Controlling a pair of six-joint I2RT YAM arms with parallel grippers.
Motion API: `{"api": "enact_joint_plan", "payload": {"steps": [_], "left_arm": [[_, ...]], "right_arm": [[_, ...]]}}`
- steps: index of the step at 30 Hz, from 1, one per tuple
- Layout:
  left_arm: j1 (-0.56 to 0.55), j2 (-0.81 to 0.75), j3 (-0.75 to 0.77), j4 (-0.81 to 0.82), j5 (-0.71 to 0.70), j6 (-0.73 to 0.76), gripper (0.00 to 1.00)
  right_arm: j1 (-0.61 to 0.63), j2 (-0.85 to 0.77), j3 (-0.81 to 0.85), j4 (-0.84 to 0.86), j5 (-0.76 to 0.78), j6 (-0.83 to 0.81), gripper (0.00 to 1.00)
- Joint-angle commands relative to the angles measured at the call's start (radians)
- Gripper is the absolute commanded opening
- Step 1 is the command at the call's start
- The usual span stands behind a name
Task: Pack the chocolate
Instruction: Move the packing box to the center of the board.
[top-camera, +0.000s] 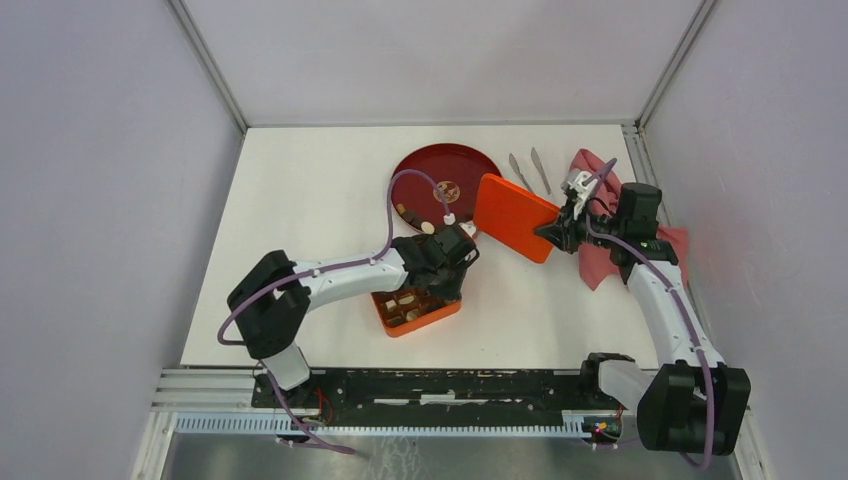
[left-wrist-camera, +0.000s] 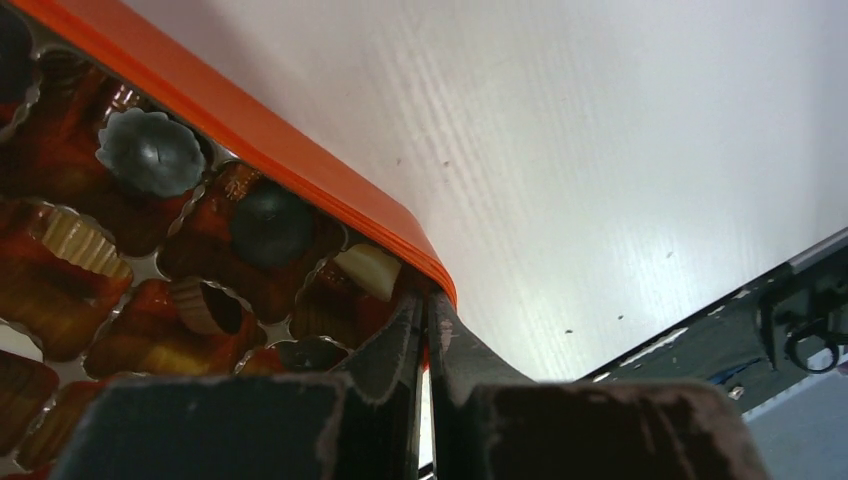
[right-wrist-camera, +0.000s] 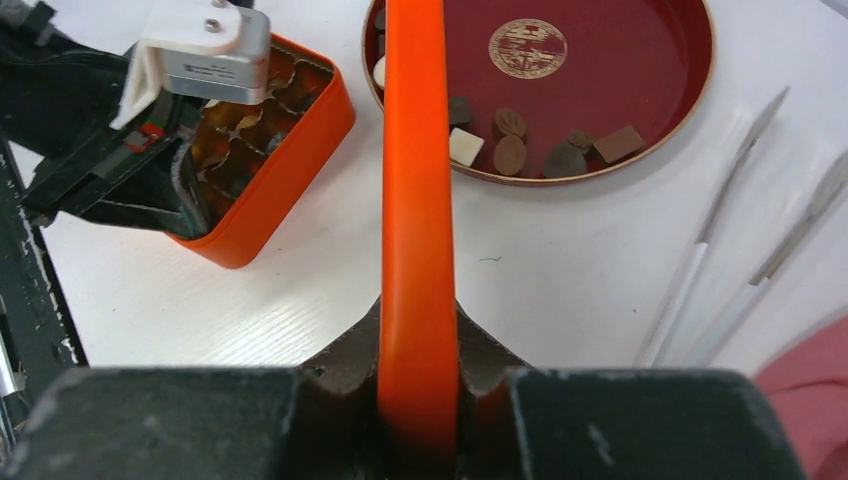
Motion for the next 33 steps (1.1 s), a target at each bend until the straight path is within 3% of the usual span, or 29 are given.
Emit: {"api": "enact_joint_plan", "payload": {"steps": [1, 10, 12, 14, 17, 21, 25, 33], "left_arm": [[-0.018, -0.023, 0.065, 0.102, 0.019, -0.038, 0.1], [-0.018, -0.313, -0.06, 0.173, -0.129, 0.008, 0.14], [-0.018, -0.405, -0.109, 0.167, -0.215, 0.009, 0.21], [-0.009, -0.486, -0.153, 0.136, -0.303, -0.012, 0.33], [0.042, -0.574, -0.203, 0.058, -0.347, -0.056, 0.44], [0.123, -0.596, -0.225, -0.137, -0.434, -0.117, 0.45], [0.169, -0.55, -0.187, -0.281, -0.528, -0.135, 0.47], [0.456, -0.49, -0.191, -0.187, -0.338, -0.031, 0.49]], "right_arm": [[-0.04, -0.012, -0.013, 0.082, -0.024, 0.053, 0.0], [-0.068, -0.023, -0.05, 0.181, -0.073, 0.164, 0.0], [-0.067, -0.029, -0.065, 0.225, -0.102, 0.219, 0.0], [-0.067, -0.034, -0.095, 0.307, -0.14, 0.306, 0.0], [-0.067, -0.045, -0.172, 0.538, -0.2, 0.507, 0.0], [-0.064, -0.06, -0.264, 0.814, -0.216, 0.78, 0.0], [-0.046, -0.052, -0.315, 0.947, -0.197, 0.914, 0.0], [-0.007, -0.048, -0.336, 0.975, -0.186, 0.936, 0.0]]}}
